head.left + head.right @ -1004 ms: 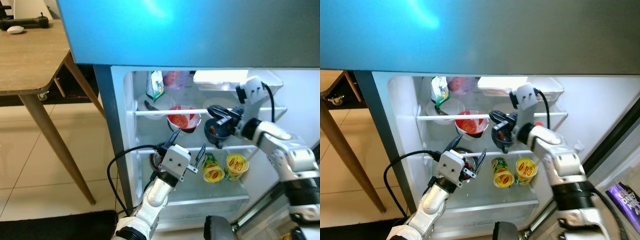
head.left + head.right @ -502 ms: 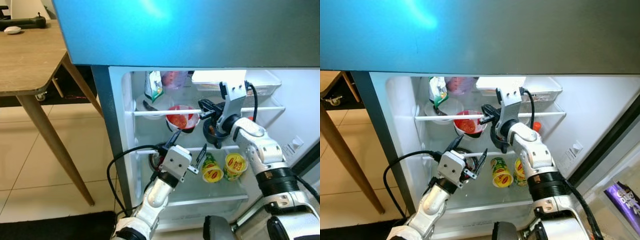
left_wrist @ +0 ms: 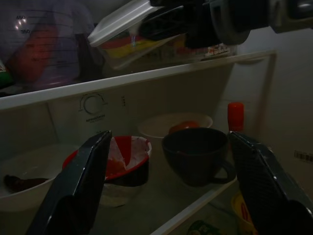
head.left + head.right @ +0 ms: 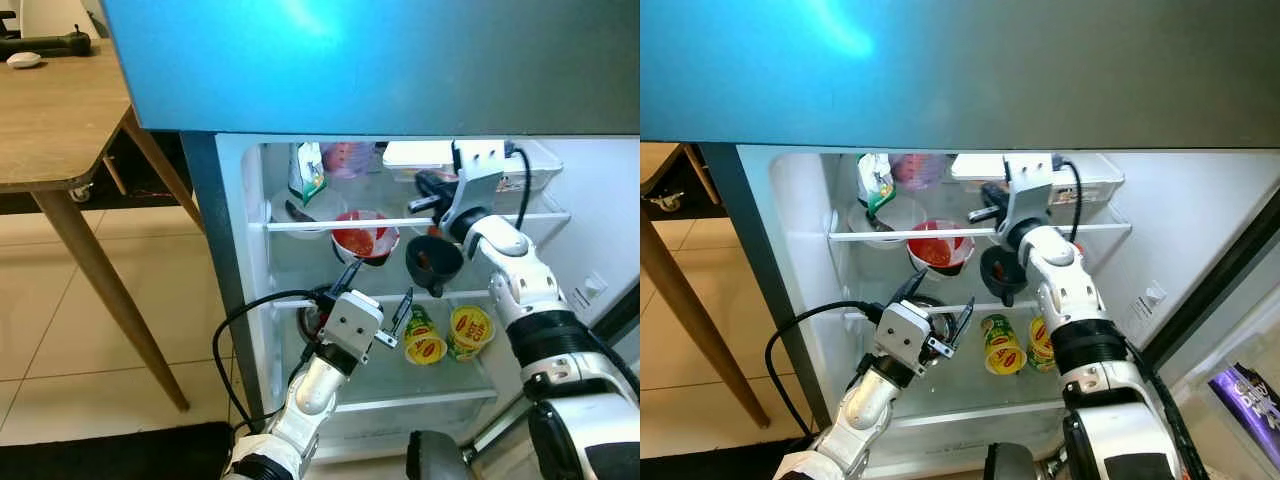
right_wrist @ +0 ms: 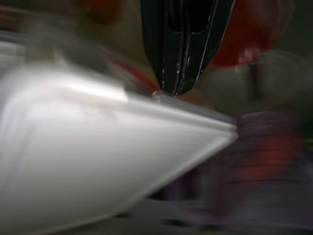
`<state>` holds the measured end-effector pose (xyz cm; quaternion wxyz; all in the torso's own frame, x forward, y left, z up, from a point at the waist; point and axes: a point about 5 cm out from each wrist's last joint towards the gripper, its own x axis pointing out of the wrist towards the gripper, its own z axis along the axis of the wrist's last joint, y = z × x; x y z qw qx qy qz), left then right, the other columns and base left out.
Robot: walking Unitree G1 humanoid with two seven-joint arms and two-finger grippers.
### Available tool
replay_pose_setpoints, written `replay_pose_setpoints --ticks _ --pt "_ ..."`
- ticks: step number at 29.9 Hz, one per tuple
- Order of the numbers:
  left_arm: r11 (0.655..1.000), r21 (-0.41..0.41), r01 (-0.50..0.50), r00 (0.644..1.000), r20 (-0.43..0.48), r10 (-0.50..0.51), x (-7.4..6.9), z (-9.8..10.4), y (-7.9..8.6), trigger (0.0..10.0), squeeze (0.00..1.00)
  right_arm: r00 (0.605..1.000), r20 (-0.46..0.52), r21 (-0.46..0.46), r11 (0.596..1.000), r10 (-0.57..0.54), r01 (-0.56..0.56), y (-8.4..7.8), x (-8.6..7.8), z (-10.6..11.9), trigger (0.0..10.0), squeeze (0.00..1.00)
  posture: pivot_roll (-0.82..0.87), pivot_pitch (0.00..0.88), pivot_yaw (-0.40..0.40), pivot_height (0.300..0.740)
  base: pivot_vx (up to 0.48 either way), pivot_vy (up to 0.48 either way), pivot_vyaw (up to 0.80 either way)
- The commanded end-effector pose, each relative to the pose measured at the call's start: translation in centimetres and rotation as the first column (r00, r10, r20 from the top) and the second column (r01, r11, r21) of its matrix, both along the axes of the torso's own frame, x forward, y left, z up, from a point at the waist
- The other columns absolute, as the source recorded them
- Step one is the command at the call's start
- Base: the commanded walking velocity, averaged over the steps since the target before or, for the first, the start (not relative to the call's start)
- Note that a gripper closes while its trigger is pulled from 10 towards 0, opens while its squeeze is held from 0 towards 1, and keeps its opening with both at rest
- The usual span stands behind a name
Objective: Restocking fridge
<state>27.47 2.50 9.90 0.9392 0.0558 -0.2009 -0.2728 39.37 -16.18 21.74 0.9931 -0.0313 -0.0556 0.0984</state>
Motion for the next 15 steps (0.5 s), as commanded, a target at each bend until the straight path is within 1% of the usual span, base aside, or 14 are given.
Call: replay_pose_setpoints --ticks 1,2,3,4,5,6,8,9,11,15 --pt "1.000 -0.009 0.014 1.000 -0.016 -0.014 -0.3 -0.2 -0.8 10.0 0.00 0.984 0.034 0.023 0.984 -0.178 0.177 -3.1 0.2 0.8 10.0 0.00 -0.10 0.000 -0.074 0.550 0.000 0.000 0.00" --pt "1.000 -0.009 0.014 1.000 -0.017 -0.014 -0.3 -0.2 -0.8 10.0 0.00 0.966 0.037 0.014 0.967 -0.256 0.255 -4.5 0.2 0.9 10.0 0.00 -0.10 0.000 -0.074 0.550 0.000 0.000 0.00" --pt "1.000 -0.009 0.014 1.000 -0.017 -0.014 -0.3 -0.2 -0.8 10.0 0.00 0.950 0.039 0.008 0.951 -0.309 0.309 -5.4 0.1 0.9 10.0 0.00 -0.10 0.000 -0.074 0.550 0.000 0.000 0.00" --pt "1.000 -0.009 0.014 1.000 -0.017 -0.014 -0.3 -0.2 -0.8 10.0 0.00 0.950 0.039 0.008 0.951 -0.309 0.309 -5.4 0.1 0.9 10.0 0.00 -0.10 0.000 -0.074 0.550 0.000 0.000 0.00" --pt "1.000 -0.009 0.015 1.000 -0.018 -0.015 -0.4 -0.2 -0.8 10.0 0.00 0.902 0.040 -0.007 0.903 -0.430 0.430 -7.5 -0.3 0.8 10.0 0.00 -0.10 0.000 -0.076 0.550 0.000 0.000 0.00" --pt "1.000 -0.009 0.015 1.000 -0.018 -0.015 -0.4 -0.2 -0.8 10.0 0.00 0.902 0.040 -0.007 0.903 -0.430 0.430 -7.5 -0.3 0.8 10.0 0.00 -0.10 0.000 -0.076 0.550 0.000 0.000 0.00" --pt "1.000 -0.008 0.016 1.000 -0.018 -0.016 -0.4 -0.3 -0.9 10.0 0.00 0.866 0.050 -0.010 0.866 -0.498 0.499 -8.8 -0.7 0.8 10.0 0.00 -0.10 0.000 -0.076 0.550 0.000 0.000 0.00" --pt "1.000 -0.008 0.016 1.000 -0.018 -0.017 -0.4 -0.3 -0.9 10.0 0.00 0.858 0.053 -0.013 0.859 -0.510 0.512 -9.0 -0.8 0.8 10.0 0.00 -0.10 0.000 -0.076 0.550 0.000 0.000 0.00" --pt "1.000 -0.009 0.018 1.000 -0.018 -0.018 -0.4 -0.2 -0.9 10.0 0.00 0.864 0.044 -0.019 0.864 -0.502 0.503 -8.8 -0.8 0.5 10.0 0.00 -0.10 0.000 -0.073 0.550 0.000 0.000 0.00" --pt "1.000 -0.008 0.020 1.000 -0.020 -0.020 -0.4 -0.3 -0.9 10.0 0.00 0.890 0.017 -0.005 0.890 -0.456 0.456 -7.9 -0.7 -0.4 10.0 0.00 -0.10 0.000 -0.073 0.550 0.000 0.000 0.00"
